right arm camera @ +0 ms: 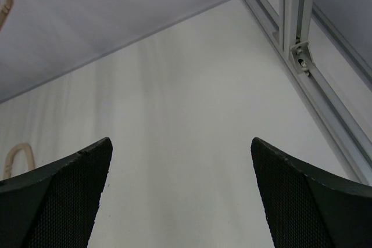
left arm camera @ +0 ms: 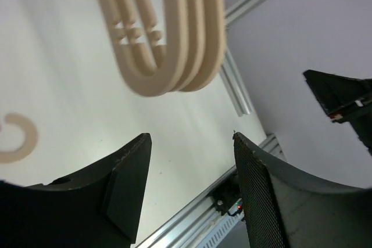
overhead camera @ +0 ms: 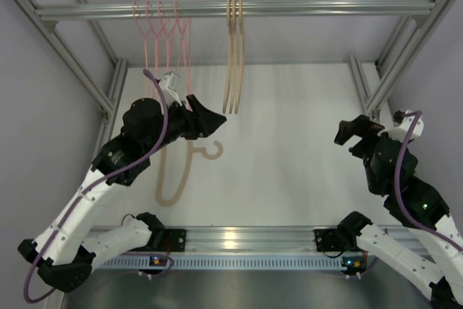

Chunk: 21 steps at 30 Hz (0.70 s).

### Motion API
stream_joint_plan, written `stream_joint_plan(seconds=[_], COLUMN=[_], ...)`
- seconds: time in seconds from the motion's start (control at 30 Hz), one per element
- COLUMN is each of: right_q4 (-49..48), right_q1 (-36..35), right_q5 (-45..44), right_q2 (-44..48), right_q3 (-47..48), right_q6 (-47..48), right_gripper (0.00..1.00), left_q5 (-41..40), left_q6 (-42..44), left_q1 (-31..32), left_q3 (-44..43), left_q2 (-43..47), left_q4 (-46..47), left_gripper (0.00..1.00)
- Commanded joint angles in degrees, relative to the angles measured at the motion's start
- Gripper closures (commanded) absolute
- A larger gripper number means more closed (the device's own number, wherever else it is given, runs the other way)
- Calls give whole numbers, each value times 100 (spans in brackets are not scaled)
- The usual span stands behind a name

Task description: Organize the hangers

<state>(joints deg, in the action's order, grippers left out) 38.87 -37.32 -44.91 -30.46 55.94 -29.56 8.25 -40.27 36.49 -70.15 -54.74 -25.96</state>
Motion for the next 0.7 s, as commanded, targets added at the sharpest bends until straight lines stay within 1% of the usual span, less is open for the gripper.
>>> stream_joint_plan(seconds=[0.0,0.07,0.1,0.13,0.17,0.23,0.27,0.3,0.33,0.37,0.43,0.47,0.57,0.67], right_q4=[-266,-319,-345,-354,-371,-389,-398,-407,-424,-433,-442,-442,-433,-433], right_q1=[85,85,85,85,85,85,85,85,85,85,85,85,85,85], right_q5=[43,34,43,61,70,87,78,78,96,105,140,140,201,237], right_q2=[119,128,119,119,84,58,40,40,49,49,49,57,75,110], right_q3=[-83,-154,-171,-189,-206,-224,-233,-233,-259,-268,-294,-294,-330,-391], right_q6=[82,91,82,91,100,91,100,100,91,91,91,91,100,100], right_gripper=[0,0,1,1,1,0,1,0,1,1,1,1,0,1], left_q5=[-1042,-1342,-1622,-1755,-1861,-2265,-2467,-2921,-3195,-3468,-4152,-4261,-4770,-5130], left_q6=[318,240,196,134,-40,-287,-593,-744,-937,-1322,-1701,-2017,-2440,-2678], left_q1=[51,95,130,156,235,411,664,849,1008,1392,1685,1764,1783,1783], left_q3=[-148,71,176,412,545,861,1141,1283,1424,1686,1934,2065,2636,2822], left_q2=[358,542,569,596,622,657,658,649,631,579,456,429,245,-176], left_q4=[-1270,-1630,-1745,-1851,-2000,-2027,-2054,-2054,-2045,-2036,-2036,-2036,-2036,-2036], left_gripper=[37,37,38,38,38,40,40,40,40,41,41,41,41,41])
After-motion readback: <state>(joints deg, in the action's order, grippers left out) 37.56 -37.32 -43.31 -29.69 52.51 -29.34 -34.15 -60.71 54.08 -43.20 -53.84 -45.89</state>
